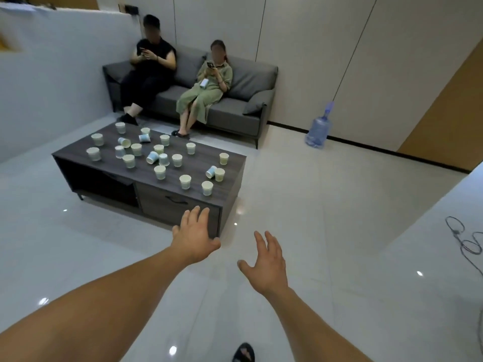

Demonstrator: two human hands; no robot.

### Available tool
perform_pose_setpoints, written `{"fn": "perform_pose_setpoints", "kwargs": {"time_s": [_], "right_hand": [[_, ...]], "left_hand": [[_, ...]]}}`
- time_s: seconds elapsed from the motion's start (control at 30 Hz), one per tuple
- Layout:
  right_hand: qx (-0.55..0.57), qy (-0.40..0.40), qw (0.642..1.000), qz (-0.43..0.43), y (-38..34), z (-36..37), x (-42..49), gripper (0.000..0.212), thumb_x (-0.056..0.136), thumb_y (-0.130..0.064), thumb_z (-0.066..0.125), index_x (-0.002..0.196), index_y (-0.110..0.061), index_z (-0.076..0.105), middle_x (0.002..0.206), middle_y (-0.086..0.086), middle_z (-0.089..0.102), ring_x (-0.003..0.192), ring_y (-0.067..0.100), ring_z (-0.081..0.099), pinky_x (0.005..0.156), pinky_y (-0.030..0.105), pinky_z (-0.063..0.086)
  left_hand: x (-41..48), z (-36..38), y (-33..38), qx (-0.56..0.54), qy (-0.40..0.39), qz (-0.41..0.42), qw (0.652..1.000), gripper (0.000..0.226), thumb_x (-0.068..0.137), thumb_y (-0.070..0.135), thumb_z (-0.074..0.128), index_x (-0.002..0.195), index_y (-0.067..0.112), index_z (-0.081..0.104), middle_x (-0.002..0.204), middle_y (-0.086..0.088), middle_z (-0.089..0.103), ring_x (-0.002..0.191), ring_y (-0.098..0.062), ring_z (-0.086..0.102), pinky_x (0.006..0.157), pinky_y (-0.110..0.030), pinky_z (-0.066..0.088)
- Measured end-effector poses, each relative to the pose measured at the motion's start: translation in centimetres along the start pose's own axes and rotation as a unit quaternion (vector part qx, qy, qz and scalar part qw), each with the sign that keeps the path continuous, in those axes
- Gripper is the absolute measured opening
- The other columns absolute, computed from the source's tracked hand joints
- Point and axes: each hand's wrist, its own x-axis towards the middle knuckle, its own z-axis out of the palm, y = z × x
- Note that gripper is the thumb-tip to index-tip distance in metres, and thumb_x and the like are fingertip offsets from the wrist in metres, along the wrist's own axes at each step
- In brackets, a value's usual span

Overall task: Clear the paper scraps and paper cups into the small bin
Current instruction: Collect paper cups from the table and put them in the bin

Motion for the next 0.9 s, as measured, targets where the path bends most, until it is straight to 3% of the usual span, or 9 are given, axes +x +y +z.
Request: {"fn": "perform_pose_setpoints", "kwargs": {"time_s": [0.37, 0.9], "right_hand": [[-0.02, -0.047, 0.993, -0.111, -3.3, 0.9, 20.2, 0.088, 0.084, -0.053, 0.061, 0.154, -0.032, 0.011, 0.162, -0.003, 0.004, 0.148, 0.02, 0.005, 0.117, 0.04, 0.021], [-0.072, -0.122, 0.987, -0.074, -9.3, 7.7, 44.1, 0.089, 0.085, -0.053, 0.062, 0.154, -0.031, 0.011, 0.162, -0.002, 0.002, 0.148, 0.02, 0.006, 0.116, 0.038, 0.027]], "left_hand": [[14.7, -2.1, -1.5, -0.037, 0.03, -0.085, 0.995, 0.091, 0.083, 0.047, 0.063, 0.152, 0.022, 0.01, 0.16, -0.002, 0.008, 0.147, -0.023, 0.006, 0.116, -0.048, 0.022], [38.3, -0.4, -11.6, -0.128, -0.061, -0.092, 0.986, 0.096, 0.079, 0.041, 0.07, 0.152, 0.021, 0.012, 0.157, -0.003, 0.017, 0.144, -0.021, 0.017, 0.116, -0.036, 0.024]]}}
